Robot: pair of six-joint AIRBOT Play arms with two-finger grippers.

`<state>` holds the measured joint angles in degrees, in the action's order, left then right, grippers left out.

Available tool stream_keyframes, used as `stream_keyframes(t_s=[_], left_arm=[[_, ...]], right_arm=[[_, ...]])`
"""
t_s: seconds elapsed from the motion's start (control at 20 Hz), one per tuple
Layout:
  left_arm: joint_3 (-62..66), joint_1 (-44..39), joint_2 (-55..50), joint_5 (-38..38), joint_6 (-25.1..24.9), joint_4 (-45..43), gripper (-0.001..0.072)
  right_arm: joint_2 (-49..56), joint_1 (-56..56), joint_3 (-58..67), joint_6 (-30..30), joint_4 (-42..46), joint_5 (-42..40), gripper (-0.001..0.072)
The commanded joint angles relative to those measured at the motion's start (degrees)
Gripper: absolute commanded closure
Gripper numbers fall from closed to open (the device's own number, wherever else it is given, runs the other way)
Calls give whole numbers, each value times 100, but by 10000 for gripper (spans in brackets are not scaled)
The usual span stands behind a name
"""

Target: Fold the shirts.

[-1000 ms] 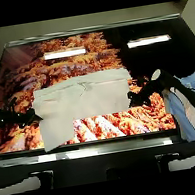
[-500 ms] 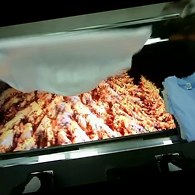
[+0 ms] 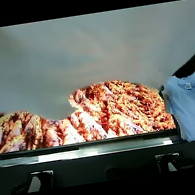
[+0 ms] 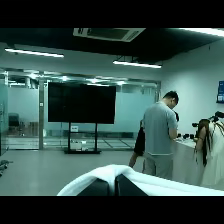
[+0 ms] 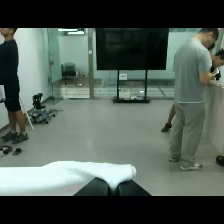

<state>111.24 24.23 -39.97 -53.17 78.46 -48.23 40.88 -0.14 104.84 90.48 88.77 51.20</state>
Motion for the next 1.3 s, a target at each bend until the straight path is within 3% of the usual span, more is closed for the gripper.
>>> stream_keyframes(t_s=[0.0,0.2,0.3,0.4,0.5,0.65,0.75,1.05,1.15,1.25], left_arm=[[42,0,28,-227,321,-452,676],[39,-2,-855,-1978,293,-474,675],[-52,-22,-1644,-2868,225,-470,676],[-632,-264,-2400,-3062,-52,-520,676],[-1569,-627,-3112,-2983,-321,-739,676],[-2741,-1036,-4277,-2339,-507,-957,676],[-2763,-1217,-5060,-1888,-511,-861,676],[-2323,-1589,-6030,20,-520,-402,675],[-2284,-1633,-6033,426,-498,-378,675],[-2079,-1565,-5995,-111,-503,-382,675]], right_arm=[[-101,4,24,529,553,643,660],[761,4,24,531,597,2153,660],[1576,7,11,22,535,3029,661],[2680,11,-90,-289,260,3779,661],[3696,11,-389,-286,-98,3906,661],[5154,11,-654,46,-302,3145,661],[5810,11,-654,439,-330,2264,660],[6207,4,-654,1178,-389,-326,659],[6205,4,-654,1244,-382,-715,660],[6076,4,-654,1226,-387,-271,658]])
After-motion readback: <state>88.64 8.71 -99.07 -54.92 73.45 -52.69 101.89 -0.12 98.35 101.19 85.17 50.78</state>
